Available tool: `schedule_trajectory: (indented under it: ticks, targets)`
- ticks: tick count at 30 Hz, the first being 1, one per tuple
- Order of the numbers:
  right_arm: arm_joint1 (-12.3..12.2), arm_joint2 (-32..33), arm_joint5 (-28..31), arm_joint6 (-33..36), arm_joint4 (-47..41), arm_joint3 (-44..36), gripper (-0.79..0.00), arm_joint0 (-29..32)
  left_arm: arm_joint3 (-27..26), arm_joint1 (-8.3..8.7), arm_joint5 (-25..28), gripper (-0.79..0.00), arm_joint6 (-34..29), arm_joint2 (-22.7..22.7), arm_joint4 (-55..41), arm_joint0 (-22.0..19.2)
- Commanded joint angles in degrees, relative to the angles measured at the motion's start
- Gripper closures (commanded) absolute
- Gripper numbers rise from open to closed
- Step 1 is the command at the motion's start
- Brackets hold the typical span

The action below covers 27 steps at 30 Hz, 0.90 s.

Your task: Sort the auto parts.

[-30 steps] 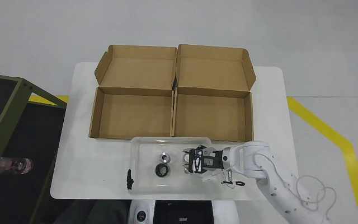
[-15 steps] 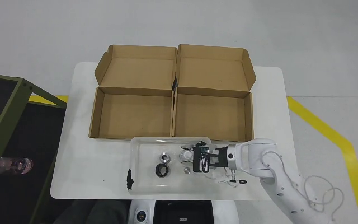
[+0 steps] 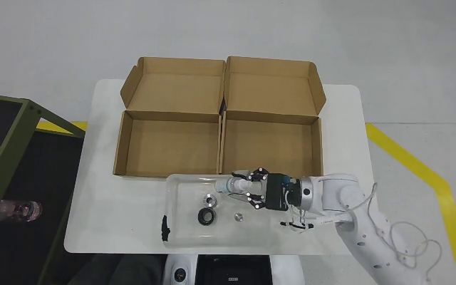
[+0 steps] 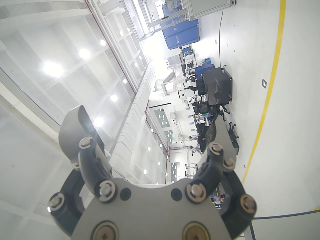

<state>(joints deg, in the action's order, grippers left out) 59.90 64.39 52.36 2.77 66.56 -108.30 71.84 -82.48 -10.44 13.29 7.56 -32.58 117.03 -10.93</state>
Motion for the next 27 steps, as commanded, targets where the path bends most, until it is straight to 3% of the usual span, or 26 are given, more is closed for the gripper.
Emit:
schedule_trajectory:
  ticks: [1,13,27]
  targets:
    - [-0.05,0.80,0.39,-1.45,0.10,0.80,0.000,-0.54,0.00,0.00,0.00,-0.785,0.00,0.00,0.00,0.00]
    - [-0.26,5.46,-0.65,-8.19,-1.83,5.49,0.000,-1.43,0.00,0.00,0.00,-0.785,0.00,0.00,0.00,0.00]
    - [-0.11,6.63,-2.94,-3.95,-2.55,11.67,0.000,-7.14,0.00,0.00,0.00,-0.785,0.00,0.00,0.00,0.00]
